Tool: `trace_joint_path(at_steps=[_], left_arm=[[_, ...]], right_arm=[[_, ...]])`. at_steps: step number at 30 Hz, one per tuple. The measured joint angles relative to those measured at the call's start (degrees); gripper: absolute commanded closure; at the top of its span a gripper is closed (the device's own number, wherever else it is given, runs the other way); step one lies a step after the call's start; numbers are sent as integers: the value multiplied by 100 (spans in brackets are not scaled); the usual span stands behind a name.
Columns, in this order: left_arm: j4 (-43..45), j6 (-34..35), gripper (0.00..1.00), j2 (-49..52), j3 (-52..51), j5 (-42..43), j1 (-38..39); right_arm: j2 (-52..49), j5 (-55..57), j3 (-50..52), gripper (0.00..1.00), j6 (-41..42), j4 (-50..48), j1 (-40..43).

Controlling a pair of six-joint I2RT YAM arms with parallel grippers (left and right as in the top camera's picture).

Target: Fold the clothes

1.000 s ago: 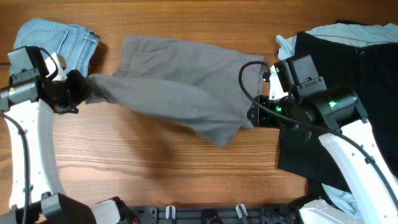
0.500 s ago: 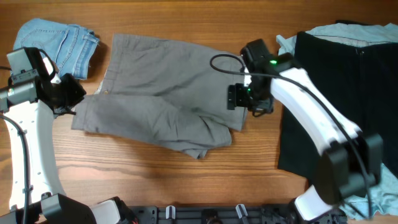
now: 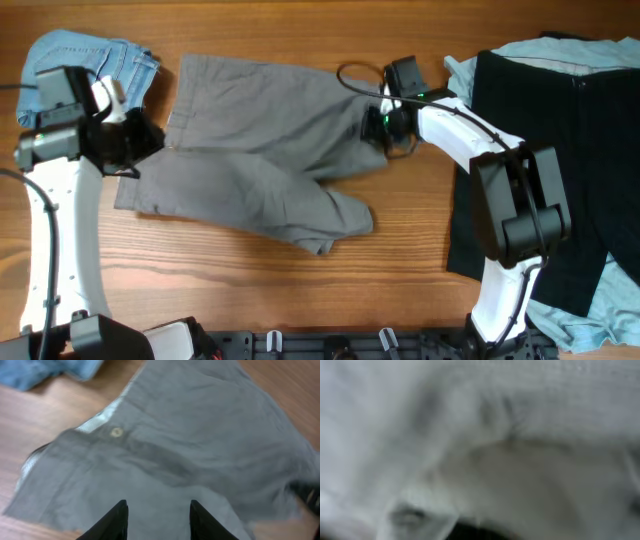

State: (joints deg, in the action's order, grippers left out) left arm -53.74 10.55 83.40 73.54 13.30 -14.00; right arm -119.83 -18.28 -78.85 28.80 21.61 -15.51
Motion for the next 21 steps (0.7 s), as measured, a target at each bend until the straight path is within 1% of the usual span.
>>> trace_joint_path(at_steps=[1, 2, 3, 4, 5, 6, 7, 8, 9, 12, 13, 14, 15, 16, 19, 20, 21], left_arm=[[46, -11, 57, 4, 4, 11, 116], [66, -20, 57, 15, 4, 13, 234], [61, -26, 55, 22, 4, 13, 295], [57, -37, 54, 39, 4, 13, 348], [46, -39, 51, 63, 4, 11, 378], [17, -39, 50, 96, 4, 11, 385], [11, -39, 46, 127, 4, 11, 387], [-2, -46, 41, 179, 4, 11, 387], [-9, -59, 39, 219, 4, 9, 389], [-90, -81, 37, 352, 4, 11, 389], [-146, -83, 36, 385, 9, 9, 389], [-271, -83, 36, 422, 9, 7, 387], [-343, -83, 36, 459, 9, 7, 387], [-470, -83, 36, 492, 9, 2, 389], [-789, -83, 35, 529, 9, -155, 389], [-894, -83, 36, 531, 9, -254, 389], [-975, -83, 37, 533, 9, -310, 387]], right_arm=[[-48, -160, -146, 76, -42, -459, 149], [-81, -354, -433, 73, -57, -706, 376], [-94, -479, -675, 65, -66, -734, 529], [-98, -601, -1014, 45, -127, -730, 743], [-98, -726, -1475, 28, -219, -647, 1021], [-90, -776, -1755, 21, -297, -411, 1167], [-52, -833, -2096, 19, -468, -2, 1388], [-11, -866, -2269, 18, -614, 356, 1521], [28, -887, -2387, 18, -734, 841, 1611], [125, -960, -2505, 18, -1067, 2949, 1670], [125, -975, -2494, 18, -1126, 3462, 1648], [125, -992, -2446, 18, -1233, 4332, 1582], [125, -1001, -2350, 18, -1362, 4804, 1506], [125, -1003, -2234, 18, -1526, 5139, 1377], [136, -922, -1742, 18, -1818, 5598, 953], [136, -866, -1504, 20, -1867, 5606, 756], [136, -824, -1296, 29, -1886, 5611, 579]])
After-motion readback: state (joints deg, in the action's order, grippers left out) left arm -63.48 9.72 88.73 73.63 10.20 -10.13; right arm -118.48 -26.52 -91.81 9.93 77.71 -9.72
